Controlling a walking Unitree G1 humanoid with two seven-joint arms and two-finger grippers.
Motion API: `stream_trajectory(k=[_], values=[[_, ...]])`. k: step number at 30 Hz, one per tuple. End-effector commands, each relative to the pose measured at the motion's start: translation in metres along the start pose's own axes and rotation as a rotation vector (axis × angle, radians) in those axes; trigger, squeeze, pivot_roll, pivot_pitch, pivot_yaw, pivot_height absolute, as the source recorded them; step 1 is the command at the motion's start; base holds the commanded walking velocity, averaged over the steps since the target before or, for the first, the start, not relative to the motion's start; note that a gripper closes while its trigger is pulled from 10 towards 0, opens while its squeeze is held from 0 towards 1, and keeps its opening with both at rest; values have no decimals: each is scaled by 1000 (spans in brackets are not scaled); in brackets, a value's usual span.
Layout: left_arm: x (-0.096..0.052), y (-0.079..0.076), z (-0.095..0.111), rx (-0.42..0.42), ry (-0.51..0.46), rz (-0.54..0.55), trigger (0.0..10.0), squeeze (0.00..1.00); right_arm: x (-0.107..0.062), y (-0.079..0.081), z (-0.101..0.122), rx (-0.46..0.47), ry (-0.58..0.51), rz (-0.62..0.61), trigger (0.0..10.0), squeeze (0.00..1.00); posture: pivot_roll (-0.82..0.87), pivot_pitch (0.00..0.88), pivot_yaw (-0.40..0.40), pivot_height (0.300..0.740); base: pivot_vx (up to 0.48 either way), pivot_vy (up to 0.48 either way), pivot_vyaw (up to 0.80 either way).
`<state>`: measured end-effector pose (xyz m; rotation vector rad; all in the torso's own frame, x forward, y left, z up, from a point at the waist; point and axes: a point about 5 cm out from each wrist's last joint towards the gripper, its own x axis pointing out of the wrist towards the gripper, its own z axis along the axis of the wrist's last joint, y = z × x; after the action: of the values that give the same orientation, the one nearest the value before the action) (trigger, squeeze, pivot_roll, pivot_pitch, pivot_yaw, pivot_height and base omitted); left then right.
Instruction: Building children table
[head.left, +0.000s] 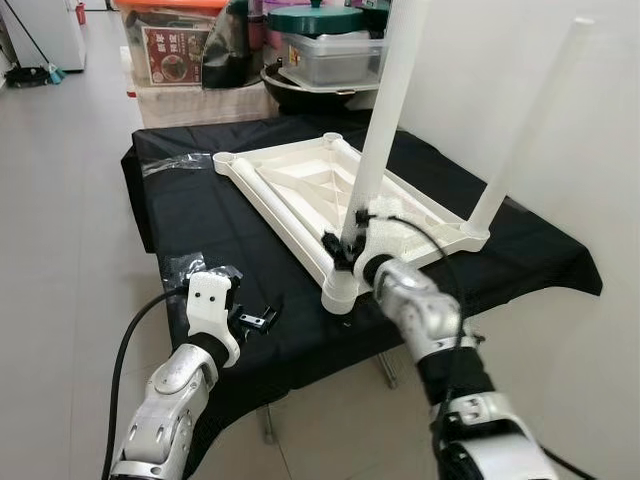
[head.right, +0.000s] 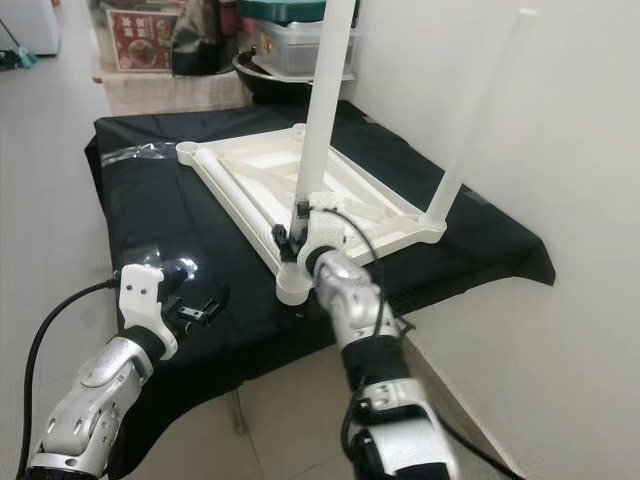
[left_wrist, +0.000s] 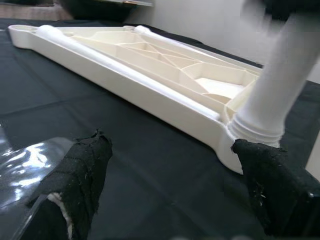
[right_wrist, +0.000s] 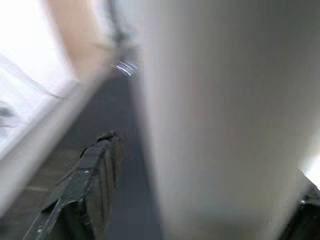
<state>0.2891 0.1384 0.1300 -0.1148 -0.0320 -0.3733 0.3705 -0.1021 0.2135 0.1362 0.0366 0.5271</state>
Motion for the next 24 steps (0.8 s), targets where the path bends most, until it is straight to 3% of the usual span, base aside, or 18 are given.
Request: stream_trajectory(k=[1,5,6,8,9,10,11,12,13,14,15,16,17,18,19,22,23,24], values=[[2,-2,-4,-1,11,-15,10000,0,-4,7,13,-47,-64,189,10000,0,-18,0,-105,740,0,0,0],[2,-2,-6,-6,16,-25,10000,0,-8,1,3,-120,-12,322,10000,0,-12,0,-104,740,0,0,0],[2,-2,-6,-7,17,-26,10000,0,-6,-1,-3,-129,13,329,8863,0,-12,0,-104,740,0,0,0],[2,-2,-6,-7,17,-26,10000,0,-6,-1,-3,-129,13,329,8863,0,-12,0,-104,740,0,0,0],[1,-2,-6,-7,19,-26,10000,0,-3,-3,-8,-137,32,314,3569,0,-7,0,-108,740,0,0,0],[1,-2,-6,-7,19,-26,10000,0,-3,-3,-8,-137,32,314,3569,0,-7,0,-108,740,0,0,0],[1,-2,-7,-5,20,-25,10000,0,4,-10,-15,-127,84,209,0,0,-5,0,-109,740,0,0,0],[0,-1,-7,-4,20,-24,10000,0,9,-18,-21,-108,134,91,0,0,1,0,-112,740,0,0,0],[0,-1,-7,-4,20,-24,10000,0,9,-18,-21,-108,134,91,0,0,1,0,-112,740,0,0,0],[-2,-1,-7,-3,20,-22,10000,0,7,-48,-32,-24,196,-395,0,0,-1,0,-110,740,0,0,0],[-2,-1,-7,-3,20,-22,10000,0,7,-48,-32,-24,196,-395,0,0,-1,0,-110,740,0,0,0],[-2,-1,-7,-2,20,-21,10000,0,2,-59,-35,20,211,-558,0,0,-1,0,-110,740,0,0,0],[-2,-1,-7,-2,20,-21,10000,0,2,-59,-35,20,211,-558,0,0,-1,0,-110,740,0,0,0],[-2,-1,-7,-2,20,-22,10000,0,-5,-62,-40,60,200,-684,0,0,2,0,-109,740,0,0,0],[-2,-1,-7,-2,19,-23,10000,0,-10,-59,-42,85,183,-739,0,0,3,0,-108,740,0,0,0],[-2,-1,-7,-1,19,-24,10000,0,-10,-50,-43,97,166,-726,0,0,4,0,-107,740,0,0,0],[-2,-1,-7,-1,18,-24,10000,0,-9,-34,-43,109,149,-684,0,0,-2,0,-101,740,0,0,0],[-2,-1,-6,-1,17,-24,10000,0,-4,-16,-41,103,128,-588,3098,0,-3,0,-101,740,0,0,0]])
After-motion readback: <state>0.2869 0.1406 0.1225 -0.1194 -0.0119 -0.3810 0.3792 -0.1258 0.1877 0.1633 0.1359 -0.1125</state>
